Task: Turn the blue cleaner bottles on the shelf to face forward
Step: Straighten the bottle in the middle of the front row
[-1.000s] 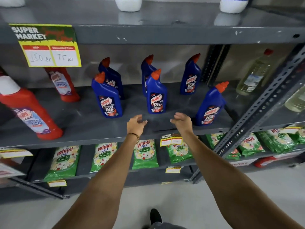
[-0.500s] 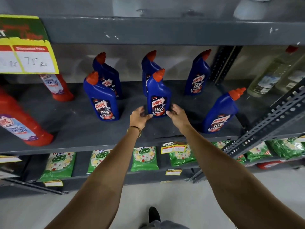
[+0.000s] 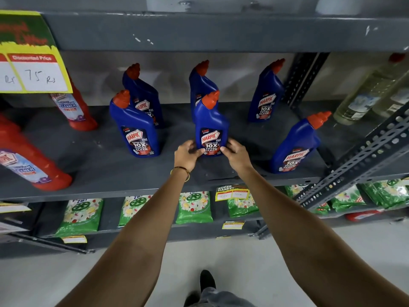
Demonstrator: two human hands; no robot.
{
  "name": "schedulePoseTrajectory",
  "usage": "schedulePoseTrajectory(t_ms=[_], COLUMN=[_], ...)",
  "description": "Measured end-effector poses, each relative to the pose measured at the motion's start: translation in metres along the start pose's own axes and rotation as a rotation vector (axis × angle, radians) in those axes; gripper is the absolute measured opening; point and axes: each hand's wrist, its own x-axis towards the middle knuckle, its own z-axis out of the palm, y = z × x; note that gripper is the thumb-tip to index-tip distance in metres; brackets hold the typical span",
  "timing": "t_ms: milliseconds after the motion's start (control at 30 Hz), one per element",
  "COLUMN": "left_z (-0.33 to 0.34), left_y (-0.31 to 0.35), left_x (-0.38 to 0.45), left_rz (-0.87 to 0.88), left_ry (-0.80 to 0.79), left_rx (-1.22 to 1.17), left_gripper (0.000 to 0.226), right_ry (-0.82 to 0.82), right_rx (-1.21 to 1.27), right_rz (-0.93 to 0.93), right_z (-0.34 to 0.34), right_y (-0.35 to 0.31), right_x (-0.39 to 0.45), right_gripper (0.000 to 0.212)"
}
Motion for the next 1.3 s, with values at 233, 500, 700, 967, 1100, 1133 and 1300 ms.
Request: schedulePoseTrajectory(t_ms=[233, 500, 700, 967, 1100, 1133, 1300], left_z=[-0.008, -0.011, -0.012, -0.013, -0.014, -0.015, -0.023], left_y=[-0.008, -0.014, -0.015, -0.015, -0.015, -0.015, -0.017], left_x=[-0.029, -0.053, -0.061, -0.065, -0.063, -0.063, -0.062], left_rz=[0.005, 0.030, 0.023, 0.012, 0.011, 0.009, 0.009], left_ry=[0.005, -0.009, -0.012, -0.010, -0.021, -0.025, -0.073], left_rx=[-0.001, 0.022, 0.036, 0.015, 0.002, -0.001, 0.022], left_gripper=[0.039, 0.038, 0.042, 0.044, 0.043, 0.043, 0.047], right_ry=[0.017, 0.030, 0.021, 0.002, -0.012, -0.017, 0.028], right_rx=[-0.016, -0.043, -0.034, -0.038, -0.054, -0.055, -0.079], right_rz=[-0.010, -0.017, -0.025, -0.042, -0.034, -0.027, 0.021], right_z=[-0.002, -0.005, -0.008, -0.011, -0.012, -0.012, -0.010], right_y=[0.006, 0.008, 0.006, 0.002, 0.000, 0.000, 0.001], right_x=[-0.033, -0.062, -0.074, -0.079, -0.078, -0.078, -0.081], right_gripper=[0.042, 0.033, 0.032, 0.034, 0.036, 0.036, 0.033])
